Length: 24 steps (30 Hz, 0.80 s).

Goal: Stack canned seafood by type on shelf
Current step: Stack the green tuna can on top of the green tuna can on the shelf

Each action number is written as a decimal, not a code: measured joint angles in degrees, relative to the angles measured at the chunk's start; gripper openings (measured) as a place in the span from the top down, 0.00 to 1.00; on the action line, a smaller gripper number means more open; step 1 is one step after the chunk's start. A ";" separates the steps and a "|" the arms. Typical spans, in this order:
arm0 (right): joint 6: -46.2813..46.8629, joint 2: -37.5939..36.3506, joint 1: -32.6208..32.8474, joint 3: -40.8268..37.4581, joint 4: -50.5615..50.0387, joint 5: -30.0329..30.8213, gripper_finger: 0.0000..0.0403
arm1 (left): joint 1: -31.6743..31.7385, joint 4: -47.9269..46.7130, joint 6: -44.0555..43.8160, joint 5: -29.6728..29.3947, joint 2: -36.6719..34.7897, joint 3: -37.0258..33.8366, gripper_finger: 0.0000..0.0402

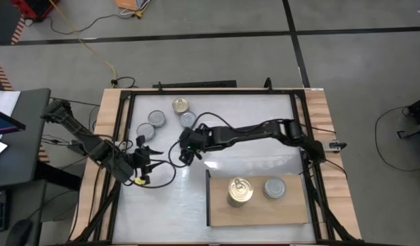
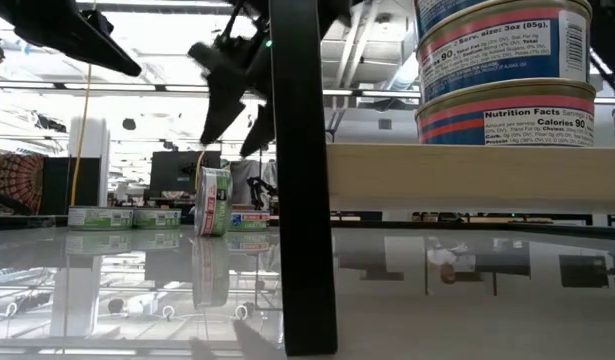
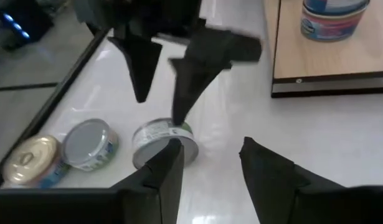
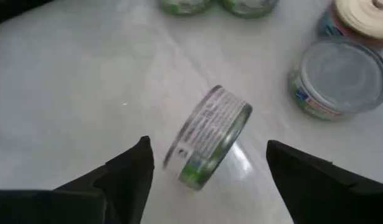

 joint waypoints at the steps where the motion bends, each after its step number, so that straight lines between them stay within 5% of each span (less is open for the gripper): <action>1: 1.31 0.90 0.02 1.05 -1.29 0.88 0.16 | 0.00 -0.26 -0.74 0.42 -0.02 0.00 0.62; 24: 6.97 4.73 0.16 4.75 -1.15 5.17 0.15 | -6.14 -1.96 -12.54 -4.79 -0.05 -0.02 0.61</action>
